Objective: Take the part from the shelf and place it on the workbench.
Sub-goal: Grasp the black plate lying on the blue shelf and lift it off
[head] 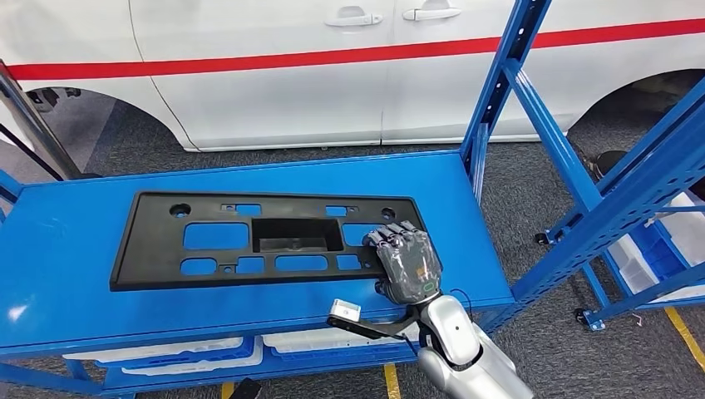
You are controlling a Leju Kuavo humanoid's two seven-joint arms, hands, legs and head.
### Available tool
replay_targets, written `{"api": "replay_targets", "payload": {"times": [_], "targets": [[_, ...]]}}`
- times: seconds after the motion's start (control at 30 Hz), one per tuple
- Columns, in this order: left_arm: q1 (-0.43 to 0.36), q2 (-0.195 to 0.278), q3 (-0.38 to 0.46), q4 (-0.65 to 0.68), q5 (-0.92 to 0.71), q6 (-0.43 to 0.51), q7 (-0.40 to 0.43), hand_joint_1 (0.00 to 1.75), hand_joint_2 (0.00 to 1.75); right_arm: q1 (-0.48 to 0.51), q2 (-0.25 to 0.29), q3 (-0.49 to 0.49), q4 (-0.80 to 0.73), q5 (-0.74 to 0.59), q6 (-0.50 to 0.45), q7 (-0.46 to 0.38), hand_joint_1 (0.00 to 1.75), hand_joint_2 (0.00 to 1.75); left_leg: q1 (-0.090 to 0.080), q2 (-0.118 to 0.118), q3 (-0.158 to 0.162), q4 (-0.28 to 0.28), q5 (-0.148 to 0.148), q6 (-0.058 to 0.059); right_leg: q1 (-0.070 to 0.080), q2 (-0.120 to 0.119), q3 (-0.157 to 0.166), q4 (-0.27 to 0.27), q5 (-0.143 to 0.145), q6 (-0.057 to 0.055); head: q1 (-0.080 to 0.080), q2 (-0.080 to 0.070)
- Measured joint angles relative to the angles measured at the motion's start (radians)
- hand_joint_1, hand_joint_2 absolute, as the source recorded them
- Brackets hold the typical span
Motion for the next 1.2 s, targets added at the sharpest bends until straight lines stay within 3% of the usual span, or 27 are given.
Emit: {"api": "replay_targets", "payload": {"times": [0.2, 0.43, 0.93, 1.07, 1.2], "targets": [[0.012, 0.0, 0.019, 0.0, 0.025, 0.014, -0.018, 0.0, 0.0, 0.143, 0.001, -0.04, -0.134, 0.106, -0.076, 0.041, 1.75, 1.75, 0.0, 0.0, -0.001, 0.0, -0.001, 0.0, 0.0, 0.0, 0.0, 0.0, -0.001, 0.0, 0.0, 0.0], [0.023, 0.0, 0.036, 0.0, 0.04, 0.018, -0.029, 0.0, 0.0, 0.266, 0.014, -0.054, -0.241, 0.249, -0.089, 0.077, 1.75, 1.75, 0.0, 0.0, -0.002, 0.0, -0.002, -0.001, 0.0, 0.0, 0.0, 0.0, -0.002, 0.001, 0.0, 0.0], [0.032, 0.0, 0.055, 0.0, 0.053, 0.018, -0.046, 0.0, 0.0, 0.332, 0.022, -0.05, -0.328, 0.374, -0.091, 0.123, 1.75, 1.75, 0.0, 0.0, -0.001, 0.0, -0.002, -0.001, 0.0, 0.0, 0.0, 0.0, -0.002, 0.001, 0.0, 0.0], [0.034, 0.0, 0.067, 0.0, 0.057, 0.008, -0.072, 0.0, 1.75, 0.334, 0.021, -0.038, -0.353, 0.382, -0.091, 0.131, 1.75, 1.75, 0.0, 0.0, -0.001, 0.0, -0.002, -0.001, 0.0, 0.0, 0.0, 0.0, -0.002, 0.001, 0.0, 0.0], [0.035, 0.0, 0.072, 0.0, 0.061, -0.006, -0.096, 0.0, 1.75, 0.337, 0.02, -0.038, -0.373, 0.384, -0.092, 0.117, 1.75, 1.75, 0.0, 0.0, -0.001, 0.0, -0.002, -0.001, 0.0, 0.0, 0.0, 0.0, -0.002, 0.001, 0.0, 0.0]]}}
